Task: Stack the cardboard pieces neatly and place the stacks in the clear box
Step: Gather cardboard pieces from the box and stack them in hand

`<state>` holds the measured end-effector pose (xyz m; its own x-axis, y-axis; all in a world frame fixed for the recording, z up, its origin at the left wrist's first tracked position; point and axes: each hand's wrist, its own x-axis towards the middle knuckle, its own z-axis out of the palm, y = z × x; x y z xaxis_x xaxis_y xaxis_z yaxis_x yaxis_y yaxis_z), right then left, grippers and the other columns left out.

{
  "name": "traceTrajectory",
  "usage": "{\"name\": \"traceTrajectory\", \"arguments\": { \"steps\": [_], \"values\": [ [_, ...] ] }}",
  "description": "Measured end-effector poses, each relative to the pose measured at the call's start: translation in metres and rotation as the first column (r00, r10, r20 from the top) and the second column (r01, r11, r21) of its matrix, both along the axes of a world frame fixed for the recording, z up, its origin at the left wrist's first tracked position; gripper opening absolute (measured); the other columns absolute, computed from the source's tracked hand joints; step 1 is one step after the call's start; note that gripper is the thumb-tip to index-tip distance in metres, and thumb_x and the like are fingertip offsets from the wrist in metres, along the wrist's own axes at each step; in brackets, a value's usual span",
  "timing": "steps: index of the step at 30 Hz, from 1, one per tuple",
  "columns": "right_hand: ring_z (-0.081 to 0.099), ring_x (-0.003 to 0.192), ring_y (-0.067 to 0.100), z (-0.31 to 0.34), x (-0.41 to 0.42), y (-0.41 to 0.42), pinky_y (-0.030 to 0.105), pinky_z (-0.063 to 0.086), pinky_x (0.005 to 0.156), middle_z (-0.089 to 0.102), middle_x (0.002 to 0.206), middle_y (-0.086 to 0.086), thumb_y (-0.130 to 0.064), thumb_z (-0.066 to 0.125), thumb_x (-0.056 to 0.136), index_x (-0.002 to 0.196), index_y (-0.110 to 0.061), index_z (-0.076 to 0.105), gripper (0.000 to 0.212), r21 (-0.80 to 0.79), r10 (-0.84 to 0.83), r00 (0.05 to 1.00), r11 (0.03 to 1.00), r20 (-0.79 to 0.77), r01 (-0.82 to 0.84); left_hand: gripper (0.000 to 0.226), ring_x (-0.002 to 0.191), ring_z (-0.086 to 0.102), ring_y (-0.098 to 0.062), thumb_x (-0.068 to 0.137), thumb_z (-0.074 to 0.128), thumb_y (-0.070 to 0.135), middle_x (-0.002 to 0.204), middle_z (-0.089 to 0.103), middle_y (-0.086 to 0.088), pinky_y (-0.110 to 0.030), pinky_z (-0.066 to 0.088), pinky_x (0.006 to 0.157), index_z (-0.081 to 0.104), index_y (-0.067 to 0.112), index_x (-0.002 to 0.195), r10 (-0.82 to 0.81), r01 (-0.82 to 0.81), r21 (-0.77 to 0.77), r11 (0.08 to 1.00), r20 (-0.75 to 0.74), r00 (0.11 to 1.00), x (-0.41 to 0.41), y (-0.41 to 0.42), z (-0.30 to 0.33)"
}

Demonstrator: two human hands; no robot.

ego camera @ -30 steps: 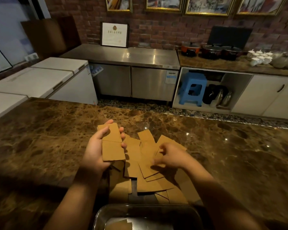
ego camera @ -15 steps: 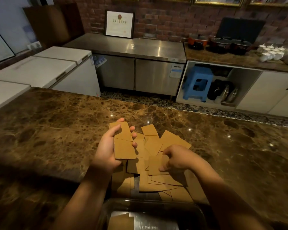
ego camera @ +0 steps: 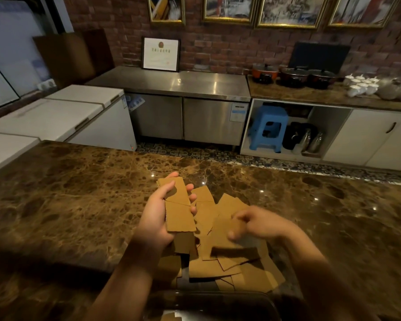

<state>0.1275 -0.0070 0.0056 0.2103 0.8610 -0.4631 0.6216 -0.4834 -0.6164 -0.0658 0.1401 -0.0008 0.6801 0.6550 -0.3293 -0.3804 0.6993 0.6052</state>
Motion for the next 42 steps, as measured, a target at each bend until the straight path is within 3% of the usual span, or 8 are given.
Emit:
{"name": "traceTrajectory", "arguments": {
  "steps": [3,8,14,20,28,34,39,42],
  "values": [
    [0.056,0.100,0.018,-0.021,-0.015,0.003,0.036,0.049,0.086,0.064,0.105,-0.001,-0.035,0.076,0.082,0.083,-0.019,0.067,0.018,-0.200,0.156,0.962,0.973,0.225,-0.111,0.028,0.074,0.069,-0.028,0.099,0.053,0.029,0.103,0.071,-0.017,-0.038,0.055,0.056,0.066,0.029,0.122,-0.005,0.005,-0.013,1.000,0.001,1.000,0.000,-0.002,0.000],
    [0.052,0.102,0.016,-0.034,-0.028,0.003,0.033,0.047,0.084,0.060,0.103,-0.008,-0.041,0.082,0.073,0.110,-0.025,0.072,0.042,-0.122,0.081,0.901,0.992,0.427,-0.031,0.030,0.071,0.069,-0.027,0.099,0.051,0.028,0.101,0.070,-0.017,-0.036,0.055,0.057,0.063,0.027,0.126,0.004,-0.004,-0.013,1.000,0.003,1.000,-0.001,-0.006,0.001],
    [0.067,0.079,0.007,0.000,-0.009,-0.009,0.030,0.051,0.071,0.074,0.083,-0.005,-0.037,0.077,0.084,0.087,-0.023,0.077,0.014,0.103,-0.180,0.983,0.978,-0.038,0.183,0.028,0.073,0.072,-0.028,0.099,0.052,0.029,0.104,0.072,-0.017,-0.038,0.057,0.056,0.066,0.027,0.124,0.025,-0.025,0.007,1.000,-0.020,0.999,-0.004,-0.006,0.005],
    [0.077,0.089,0.025,0.028,-0.025,-0.015,0.036,0.061,0.066,0.079,0.099,0.008,-0.033,0.070,0.089,0.102,-0.025,0.077,0.017,0.132,-0.368,0.531,0.716,-0.763,0.685,0.024,0.077,0.073,-0.029,0.094,0.059,0.026,0.104,0.075,-0.017,-0.040,0.057,0.058,0.071,0.033,0.114,0.006,-0.001,0.070,0.998,-0.067,0.998,0.003,-0.013,0.018],
    [0.077,0.090,0.026,0.024,-0.063,-0.012,0.039,0.061,0.067,0.079,0.102,0.006,-0.028,0.060,0.098,0.119,-0.023,0.063,0.022,0.107,-0.354,0.402,0.623,-0.844,0.775,0.059,0.081,0.075,-0.025,0.071,0.074,0.000,0.091,0.077,0.003,-0.037,0.060,0.058,0.069,0.045,0.109,-0.029,0.077,0.404,0.912,-0.124,0.992,-0.003,-0.042,0.031],
    [0.076,0.082,0.023,0.029,-0.068,-0.011,0.035,0.059,0.057,0.079,0.094,0.005,-0.022,0.057,0.100,0.111,-0.017,0.066,0.016,0.109,-0.369,0.354,0.544,-0.859,0.832,0.075,0.099,0.066,-0.034,0.076,0.064,-0.016,0.117,0.064,-0.009,-0.037,0.059,0.060,0.065,0.045,0.118,0.037,0.033,0.448,0.894,-0.146,0.989,-0.004,-0.043,0.035],
    [0.075,0.091,0.028,0.031,-0.075,-0.011,0.041,0.061,0.071,0.078,0.099,0.009,-0.021,0.060,0.098,0.115,-0.013,0.065,0.020,0.247,-0.352,0.514,0.582,-0.782,0.775,0.074,0.101,0.069,-0.033,0.069,0.070,0.000,0.117,0.069,-0.003,-0.041,0.059,0.067,0.062,0.046,0.126,-0.049,0.090,0.398,0.913,-0.111,0.993,-0.004,-0.046,0.032],
    [0.074,0.096,0.030,0.032,-0.081,-0.010,0.052,0.058,0.089,0.079,0.100,0.009,-0.021,0.063,0.096,0.113,-0.014,0.068,0.019,0.291,-0.341,0.582,0.617,-0.738,0.731,0.065,0.086,0.075,-0.020,0.072,0.068,0.007,0.096,0.079,0.001,-0.032,0.060,0.063,0.058,0.019,0.135,-0.127,0.175,0.402,0.899,-0.144,0.981,-0.003,-0.051,0.029]
  ]
}}
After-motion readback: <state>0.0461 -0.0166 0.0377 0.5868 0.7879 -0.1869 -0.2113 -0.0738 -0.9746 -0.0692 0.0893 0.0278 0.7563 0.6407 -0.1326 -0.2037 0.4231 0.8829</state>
